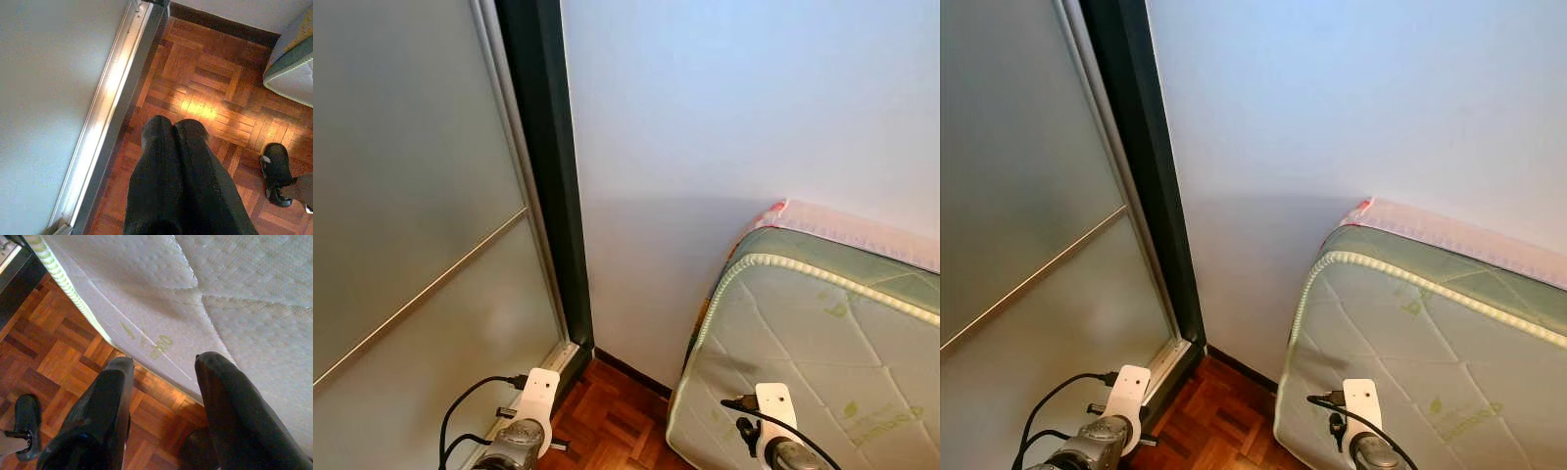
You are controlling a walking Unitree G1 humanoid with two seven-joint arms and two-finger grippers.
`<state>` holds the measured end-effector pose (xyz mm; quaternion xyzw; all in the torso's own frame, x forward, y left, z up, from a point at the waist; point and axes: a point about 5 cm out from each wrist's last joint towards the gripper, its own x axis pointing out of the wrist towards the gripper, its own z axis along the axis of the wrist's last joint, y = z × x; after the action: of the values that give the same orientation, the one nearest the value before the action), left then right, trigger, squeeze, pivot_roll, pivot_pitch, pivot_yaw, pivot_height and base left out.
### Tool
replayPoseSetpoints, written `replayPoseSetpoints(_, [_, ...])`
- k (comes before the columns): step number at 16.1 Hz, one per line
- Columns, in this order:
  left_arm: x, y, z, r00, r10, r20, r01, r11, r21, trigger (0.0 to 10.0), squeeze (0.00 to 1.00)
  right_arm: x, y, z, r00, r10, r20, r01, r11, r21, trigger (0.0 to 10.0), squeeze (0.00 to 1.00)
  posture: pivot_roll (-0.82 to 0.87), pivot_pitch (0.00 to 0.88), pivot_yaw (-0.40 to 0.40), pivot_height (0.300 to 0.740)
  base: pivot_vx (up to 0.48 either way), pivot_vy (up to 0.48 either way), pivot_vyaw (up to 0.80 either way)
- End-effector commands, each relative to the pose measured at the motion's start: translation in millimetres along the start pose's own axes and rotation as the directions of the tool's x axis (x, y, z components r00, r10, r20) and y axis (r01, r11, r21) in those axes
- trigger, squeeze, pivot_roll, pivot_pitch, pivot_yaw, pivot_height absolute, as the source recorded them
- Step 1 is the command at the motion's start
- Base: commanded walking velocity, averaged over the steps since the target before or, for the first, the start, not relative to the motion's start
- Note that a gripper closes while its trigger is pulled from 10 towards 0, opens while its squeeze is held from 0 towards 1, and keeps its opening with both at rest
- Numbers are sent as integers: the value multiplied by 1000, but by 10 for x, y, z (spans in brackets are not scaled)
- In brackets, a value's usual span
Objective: Clean up the room
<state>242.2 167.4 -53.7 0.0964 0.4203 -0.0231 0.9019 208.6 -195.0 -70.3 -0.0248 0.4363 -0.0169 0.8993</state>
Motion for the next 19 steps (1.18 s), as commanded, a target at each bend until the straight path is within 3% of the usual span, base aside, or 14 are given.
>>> replayPoseSetpoints(1, [-186,402,-779,986,-15,-165,-7,991,-133,10000,0,-10,214,-131,988,137,-69,-129,985,113,10000,0,-39,0,-40,740,0,0,0])
replayPoseSetpoints(8, [-186,402,-779,986,-15,-165,-7,991,-133,10000,0,-10,214,-131,988,137,-69,-129,985,113,10000,0,-39,0,-40,740,0,0,0])
replayPoseSetpoints(11, [-186,362,-795,985,-13,-172,-5,994,-105,10000,0,-12,144,-144,992,104,-75,-90,980,178,10000,0,-25,0,-26,740,0,0,0])
replayPoseSetpoints(19, [-185,369,-786,987,-6,-158,-12,993,-114,10000,0,-11,129,-140,992,96,-77,-80,979,188,10000,0,-27,0,-29,740,0,0,0])
